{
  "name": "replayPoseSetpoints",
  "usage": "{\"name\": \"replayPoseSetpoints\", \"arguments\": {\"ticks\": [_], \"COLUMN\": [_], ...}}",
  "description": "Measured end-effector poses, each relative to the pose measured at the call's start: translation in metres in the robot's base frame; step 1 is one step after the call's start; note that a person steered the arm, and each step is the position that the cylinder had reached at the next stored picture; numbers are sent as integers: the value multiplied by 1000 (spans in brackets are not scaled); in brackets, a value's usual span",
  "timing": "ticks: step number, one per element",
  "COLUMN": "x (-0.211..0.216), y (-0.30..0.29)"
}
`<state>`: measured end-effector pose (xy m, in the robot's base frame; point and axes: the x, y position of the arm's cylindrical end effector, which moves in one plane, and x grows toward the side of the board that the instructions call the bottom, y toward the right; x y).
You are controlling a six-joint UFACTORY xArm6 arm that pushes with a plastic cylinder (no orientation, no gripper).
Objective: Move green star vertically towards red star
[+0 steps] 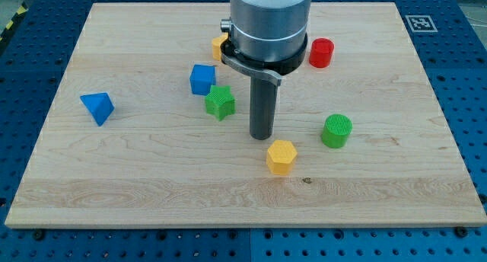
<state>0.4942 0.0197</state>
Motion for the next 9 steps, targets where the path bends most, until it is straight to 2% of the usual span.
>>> {"name": "replayPoseSetpoints", "arguments": {"ticks": [1, 4, 6, 9], "x": [-5, -11, -16, -44], "y": [-2, -118, -169, -157]}}
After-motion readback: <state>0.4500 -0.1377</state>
